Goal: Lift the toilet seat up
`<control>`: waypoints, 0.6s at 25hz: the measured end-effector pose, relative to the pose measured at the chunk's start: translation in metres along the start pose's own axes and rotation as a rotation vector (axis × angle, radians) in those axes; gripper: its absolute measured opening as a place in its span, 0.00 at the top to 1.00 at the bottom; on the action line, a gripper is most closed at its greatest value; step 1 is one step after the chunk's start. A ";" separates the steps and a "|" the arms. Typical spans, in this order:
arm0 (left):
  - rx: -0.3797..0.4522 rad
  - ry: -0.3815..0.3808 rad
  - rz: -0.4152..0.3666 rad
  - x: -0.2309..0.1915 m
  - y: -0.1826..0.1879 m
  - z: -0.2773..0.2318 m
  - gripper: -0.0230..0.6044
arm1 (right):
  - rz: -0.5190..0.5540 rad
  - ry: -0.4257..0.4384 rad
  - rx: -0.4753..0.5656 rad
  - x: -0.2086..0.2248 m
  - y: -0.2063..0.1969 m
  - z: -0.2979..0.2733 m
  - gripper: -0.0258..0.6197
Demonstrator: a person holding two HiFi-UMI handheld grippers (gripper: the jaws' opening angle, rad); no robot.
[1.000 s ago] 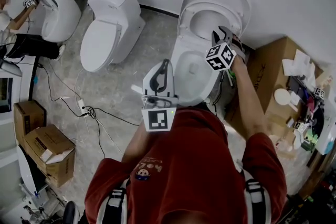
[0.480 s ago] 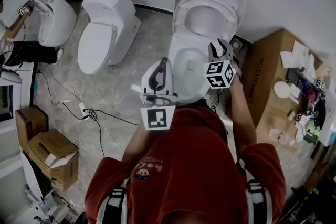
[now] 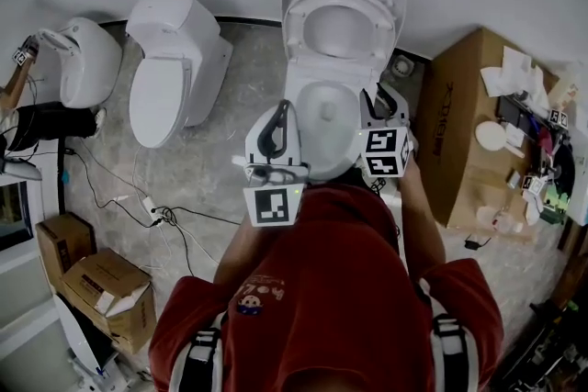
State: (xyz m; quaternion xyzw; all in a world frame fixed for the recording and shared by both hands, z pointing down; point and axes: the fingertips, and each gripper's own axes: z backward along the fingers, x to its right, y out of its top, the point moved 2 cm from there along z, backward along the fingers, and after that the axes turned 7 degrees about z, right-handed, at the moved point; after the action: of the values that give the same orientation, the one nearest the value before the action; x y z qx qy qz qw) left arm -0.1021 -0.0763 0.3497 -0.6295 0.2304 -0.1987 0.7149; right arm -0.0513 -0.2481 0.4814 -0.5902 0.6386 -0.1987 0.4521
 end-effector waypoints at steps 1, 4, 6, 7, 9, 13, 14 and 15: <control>-0.001 -0.012 0.002 0.002 -0.001 -0.002 0.93 | -0.012 -0.007 0.009 0.000 0.002 0.004 0.79; -0.004 -0.050 0.010 0.012 -0.002 -0.010 0.93 | -0.048 -0.022 0.037 0.003 0.007 0.018 0.79; -0.002 -0.077 0.016 0.019 -0.002 -0.015 0.93 | -0.071 -0.039 0.058 0.007 0.013 0.028 0.79; -0.003 -0.089 0.020 0.021 -0.002 -0.017 0.93 | -0.083 -0.051 0.072 0.010 0.017 0.033 0.79; -0.005 -0.108 0.029 0.024 -0.002 -0.021 0.93 | -0.110 -0.078 0.106 0.016 0.025 0.043 0.79; -0.003 -0.135 0.052 0.031 0.002 -0.028 0.93 | -0.144 -0.145 0.174 0.030 0.038 0.062 0.79; -0.002 -0.145 0.050 0.033 0.003 -0.029 0.93 | -0.148 -0.161 0.188 0.033 0.042 0.066 0.79; -0.002 -0.156 0.046 0.035 0.004 -0.030 0.93 | -0.153 -0.174 0.202 0.036 0.045 0.071 0.79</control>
State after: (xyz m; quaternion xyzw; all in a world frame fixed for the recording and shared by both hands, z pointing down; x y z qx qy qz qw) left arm -0.0911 -0.1197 0.3395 -0.6383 0.1886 -0.1326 0.7345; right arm -0.0159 -0.2514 0.3976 -0.6035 0.5269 -0.2442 0.5463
